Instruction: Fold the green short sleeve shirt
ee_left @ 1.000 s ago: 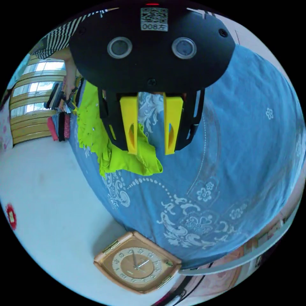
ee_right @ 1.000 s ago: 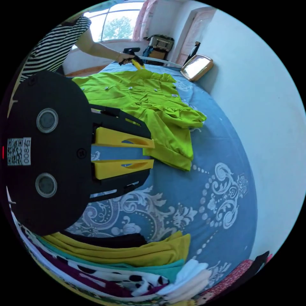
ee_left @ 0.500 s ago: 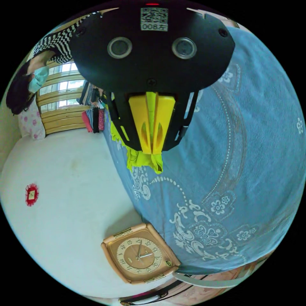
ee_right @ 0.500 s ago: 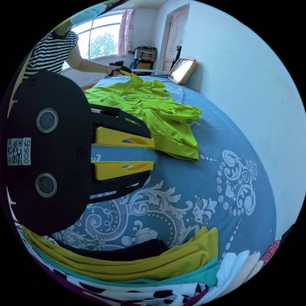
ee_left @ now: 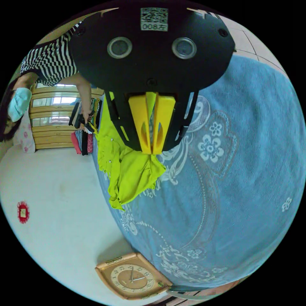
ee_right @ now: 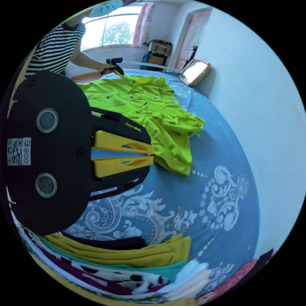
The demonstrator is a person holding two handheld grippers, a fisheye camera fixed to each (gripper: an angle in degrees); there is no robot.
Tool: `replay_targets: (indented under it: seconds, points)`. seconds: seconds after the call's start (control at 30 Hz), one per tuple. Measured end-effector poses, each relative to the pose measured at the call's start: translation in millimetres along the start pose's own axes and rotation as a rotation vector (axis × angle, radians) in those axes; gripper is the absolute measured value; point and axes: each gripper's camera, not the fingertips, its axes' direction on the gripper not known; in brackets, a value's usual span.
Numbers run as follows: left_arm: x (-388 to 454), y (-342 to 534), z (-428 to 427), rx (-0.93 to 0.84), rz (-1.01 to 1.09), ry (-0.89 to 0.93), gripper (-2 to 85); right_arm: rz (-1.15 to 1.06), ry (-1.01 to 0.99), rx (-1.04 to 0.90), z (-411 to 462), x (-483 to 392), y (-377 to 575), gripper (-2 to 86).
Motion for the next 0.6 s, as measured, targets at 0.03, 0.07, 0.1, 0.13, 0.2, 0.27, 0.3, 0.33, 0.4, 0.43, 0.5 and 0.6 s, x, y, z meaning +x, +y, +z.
replay_targets:
  seconds: [0.03, 0.07, 0.1, 0.13, 0.2, 0.27, 0.3, 0.33, 0.4, 0.43, 0.5, 0.6]
  points:
    - [-1.6, 3.2, -2.0, 0.009, 0.001, 0.008, 3.1, -0.056, -0.003, 0.004, 1.7, -16.5, -3.0, 2.6]
    - [-3.7, 8.2, -6.8, 0.025, 0.007, 0.018, 4.2, -0.117, -0.001, 0.009, 4.8, -36.1, -7.0, 3.4]
    - [-4.1, 11.4, -13.1, 0.042, 0.019, 0.009, 5.4, -0.149, 0.001, 0.011, 7.1, -46.4, -9.2, 3.8]
    - [-3.6, 12.5, -17.2, 0.057, 0.028, -0.001, 5.7, -0.207, 0.005, 0.007, 13.0, -66.6, -14.0, 4.6]
    - [1.4, 11.5, -35.5, 0.125, 0.078, -0.049, 6.9, -0.283, -0.01, -0.014, 24.7, -92.7, -20.5, 4.9]
    - [5.9, 4.7, -45.8, 0.172, 0.115, -0.072, 7.5, -0.338, -0.032, -0.038, 40.8, -115.3, -25.3, 5.1]
    - [9.2, -3.6, -47.5, 0.173, 0.144, -0.069, 7.8, -0.343, -0.03, -0.043, 44.0, -118.6, -25.5, 5.1]
    - [10.7, -8.9, -46.3, 0.162, 0.155, -0.068, 7.9, -0.343, -0.02, -0.047, 48.6, -122.3, -24.5, 5.1]
    - [16.2, -31.0, -28.7, 0.062, 0.2, -0.096, 7.2, -0.335, -0.014, -0.045, 50.9, -121.3, -19.4, 5.1]
    - [17.9, -35.1, -22.0, 0.031, 0.208, -0.128, 6.1, -0.319, -0.005, -0.042, 50.2, -116.2, -14.3, 5.1]
    - [26.1, -43.8, 3.6, -0.092, 0.239, -0.22, 2.7, -0.28, 0.008, -0.043, 47.8, -102.7, -5.5, 4.9]
    - [49.7, -51.5, 2.0, -0.078, 0.332, -0.329, 1.3, -0.197, 0.001, -0.048, 41.0, -72.6, 10.3, 4.2]
